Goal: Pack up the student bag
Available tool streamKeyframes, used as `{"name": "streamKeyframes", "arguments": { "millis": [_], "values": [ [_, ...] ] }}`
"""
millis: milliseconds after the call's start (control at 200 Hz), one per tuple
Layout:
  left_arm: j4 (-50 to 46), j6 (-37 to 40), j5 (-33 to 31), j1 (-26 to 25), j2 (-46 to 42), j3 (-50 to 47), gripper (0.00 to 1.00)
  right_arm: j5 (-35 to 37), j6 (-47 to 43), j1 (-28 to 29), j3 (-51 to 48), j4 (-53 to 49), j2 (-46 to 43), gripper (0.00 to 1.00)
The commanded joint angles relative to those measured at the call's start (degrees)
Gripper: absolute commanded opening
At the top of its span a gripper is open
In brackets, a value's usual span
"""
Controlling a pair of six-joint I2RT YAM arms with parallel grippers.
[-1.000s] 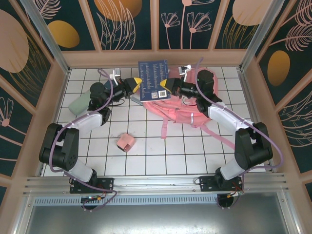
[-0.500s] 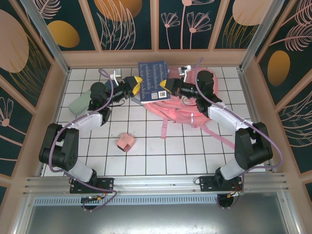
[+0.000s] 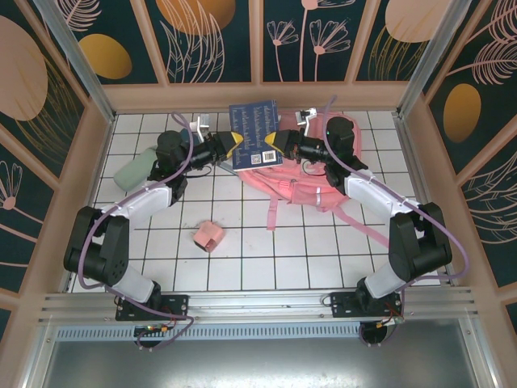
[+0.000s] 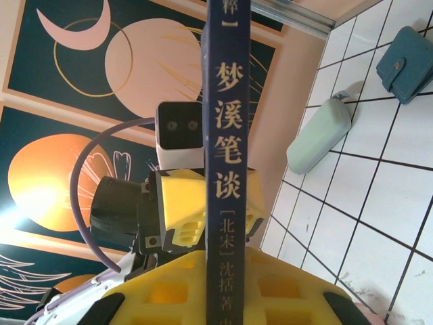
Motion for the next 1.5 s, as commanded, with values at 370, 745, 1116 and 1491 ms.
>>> {"name": "streamKeyframes", "arguments": {
  "millis": [370,745,1116,1491],
  "values": [
    [0.7,0.7,-0.5,2.9,-5.1,-2.0,0.0,-0.1,-2.9,-0.6,-0.4,-1.1,-0.9,0.21],
    [-17.0,10.6,-6.8,7.2,-11.0,-1.7,0.0,25.7,-30.2,1.6,13.4,-38.3,4.2,0.5],
    [-36.1,19.3,-20.5,11.1,-19.5,-2.7,0.0,55.6,-38.2,11.9,36.5,-52.9,25.4,0.43],
    [-38.6,20.2,-20.1,11.2,-25.2,-6.2,0.0,74.3,-37.5,14.9,62.5,-65.0,47.7,0.45]
  ]
}}
